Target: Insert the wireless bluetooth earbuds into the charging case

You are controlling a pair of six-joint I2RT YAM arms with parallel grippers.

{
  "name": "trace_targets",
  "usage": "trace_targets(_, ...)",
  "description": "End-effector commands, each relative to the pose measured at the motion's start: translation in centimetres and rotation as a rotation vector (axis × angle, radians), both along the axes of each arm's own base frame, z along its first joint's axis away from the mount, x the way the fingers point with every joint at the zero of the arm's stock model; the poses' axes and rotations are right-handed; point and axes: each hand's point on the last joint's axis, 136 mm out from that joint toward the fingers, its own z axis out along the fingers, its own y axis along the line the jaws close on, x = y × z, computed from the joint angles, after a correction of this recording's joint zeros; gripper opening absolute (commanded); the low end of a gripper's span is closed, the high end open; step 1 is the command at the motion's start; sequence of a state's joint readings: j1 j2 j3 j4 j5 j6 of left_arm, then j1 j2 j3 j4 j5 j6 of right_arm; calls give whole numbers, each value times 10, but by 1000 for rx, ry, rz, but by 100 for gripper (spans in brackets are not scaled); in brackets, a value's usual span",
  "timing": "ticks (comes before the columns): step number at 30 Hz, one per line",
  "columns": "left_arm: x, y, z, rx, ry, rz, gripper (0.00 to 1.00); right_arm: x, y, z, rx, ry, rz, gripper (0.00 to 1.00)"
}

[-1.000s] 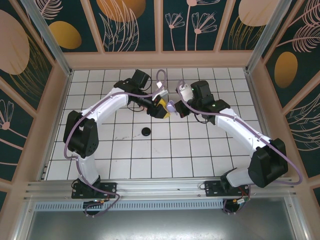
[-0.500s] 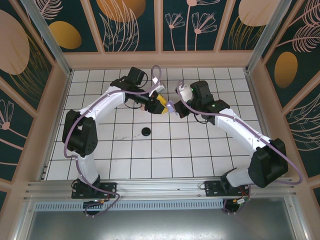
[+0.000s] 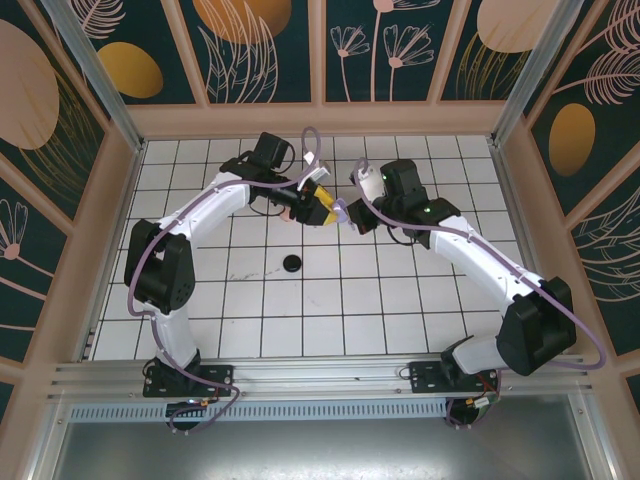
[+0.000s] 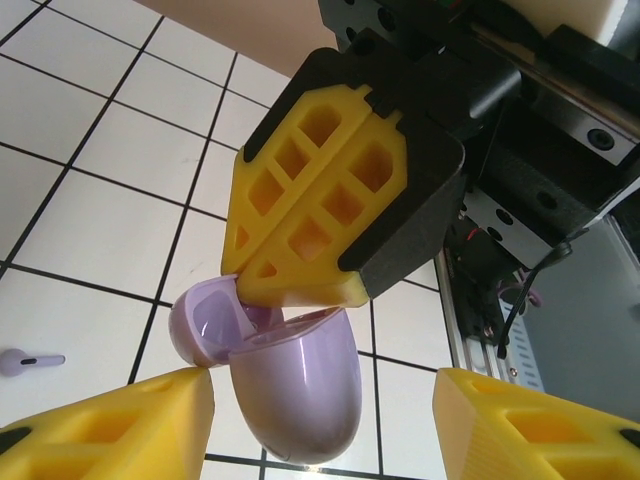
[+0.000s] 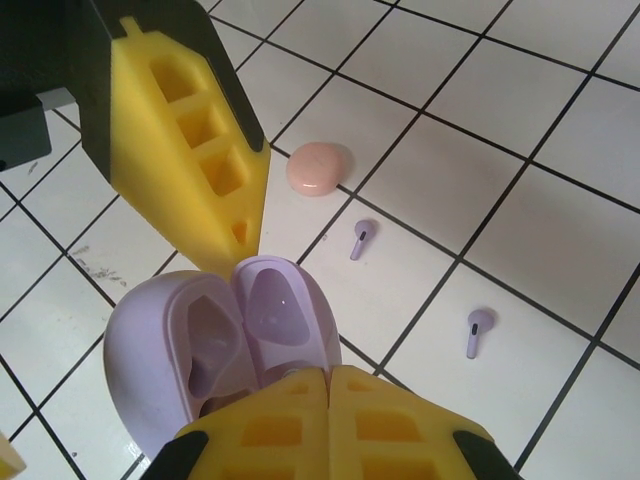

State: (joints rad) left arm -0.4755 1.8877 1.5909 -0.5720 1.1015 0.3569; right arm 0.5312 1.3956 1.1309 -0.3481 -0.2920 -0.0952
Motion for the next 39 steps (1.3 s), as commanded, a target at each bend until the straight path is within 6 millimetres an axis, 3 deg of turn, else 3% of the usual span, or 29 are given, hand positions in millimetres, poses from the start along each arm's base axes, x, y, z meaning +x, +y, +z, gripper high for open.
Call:
trace_targets(1, -4, -5, -6, -32, 45, -32, 59, 3, 12, 31, 63, -57, 25, 0)
trace_targets(13, -3, -6, -9, -41, 50, -26, 58, -2, 25, 29, 56, -50, 58, 0)
trace_targets(34, 5, 3, 6, -61, -6, 7, 58, -7, 11, 12, 3, -43, 28, 0)
trace_targets(39, 6, 2, 7, -67, 3, 8, 54, -7, 12, 13, 8, -43, 28, 0)
